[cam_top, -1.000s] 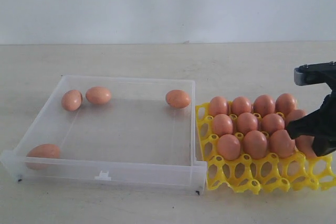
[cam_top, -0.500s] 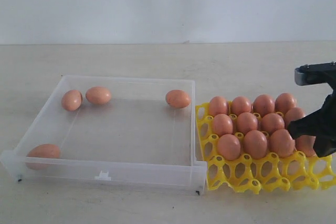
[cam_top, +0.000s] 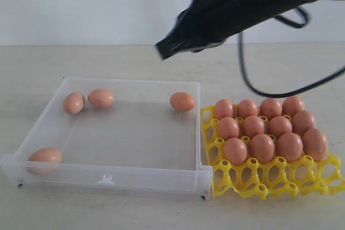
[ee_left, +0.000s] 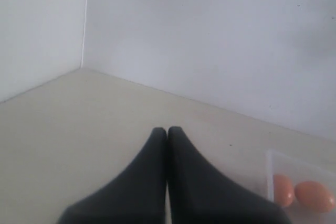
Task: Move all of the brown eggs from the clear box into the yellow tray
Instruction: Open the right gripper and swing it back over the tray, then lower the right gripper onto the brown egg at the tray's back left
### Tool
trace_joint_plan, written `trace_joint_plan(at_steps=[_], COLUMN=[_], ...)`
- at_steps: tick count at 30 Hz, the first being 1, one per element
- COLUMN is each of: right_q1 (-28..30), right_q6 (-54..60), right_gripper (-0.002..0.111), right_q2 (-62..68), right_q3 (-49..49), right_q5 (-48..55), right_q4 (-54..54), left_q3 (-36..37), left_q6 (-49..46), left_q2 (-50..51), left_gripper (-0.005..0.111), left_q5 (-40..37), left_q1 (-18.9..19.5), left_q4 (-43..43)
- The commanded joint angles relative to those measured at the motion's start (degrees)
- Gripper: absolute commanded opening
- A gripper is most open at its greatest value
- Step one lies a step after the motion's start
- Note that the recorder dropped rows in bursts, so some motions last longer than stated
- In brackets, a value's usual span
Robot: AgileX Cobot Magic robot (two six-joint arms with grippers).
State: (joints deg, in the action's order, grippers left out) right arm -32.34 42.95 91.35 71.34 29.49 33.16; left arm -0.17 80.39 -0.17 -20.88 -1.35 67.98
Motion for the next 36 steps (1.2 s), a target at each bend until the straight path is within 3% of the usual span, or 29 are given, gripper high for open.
trace_joint_plan(at_steps=[1, 6, 8, 12, 14, 21, 26, 36], right_q1=[-5.4, -6.9, -7.7, -10.2, -11.1, -13.5, -13.5, -13.5], right_q6=[2.9, -0.6, -0.5, 2.0, 1.7, -6.0, -9.1, -7.0], right_gripper=[0.000, 0.003, 0.014, 0.049, 0.057, 0.058, 0.058, 0.058], right_q2=[17.0, 28.5, 31.8, 37.7, 40.6, 47.3, 48.8, 49.2], right_q3=[12.2, 25.8, 30.8, 38.2, 41.5, 45.9, 45.9, 45.9], right_q5=[4.5, 10.4, 11.1, 7.1, 6.7, 5.4, 4.8, -1.5], right_q4=[-3.4, -3.4, -3.6, -4.9, -7.3, -25.2, -31.3, -32.5], left_q3=[0.1, 0.2, 0.2, 0.2, 0.2, 0.2, 0.2, 0.2], left_q6=[0.7, 0.7, 0.7, 0.2, -0.4, -0.4, -0.5, -0.6], left_q2=[0.2, 0.2, 0.2, 0.2, 0.2, 0.2, 0.2, 0.2], left_gripper=[-0.004, -0.004, -0.004, -0.004, -0.004, -0.004, -0.004, -0.004], left_q5=[0.2, 0.2, 0.2, -0.5, -1.3, -2.0, -1.8, -1.3], left_q1=[-0.4, -0.4, -0.4, -0.4, -0.4, -0.4, -0.4, -0.4], left_q4=[-5.6, -6.7, -7.2, -9.5, -9.6, -10.0, -10.0, -7.6])
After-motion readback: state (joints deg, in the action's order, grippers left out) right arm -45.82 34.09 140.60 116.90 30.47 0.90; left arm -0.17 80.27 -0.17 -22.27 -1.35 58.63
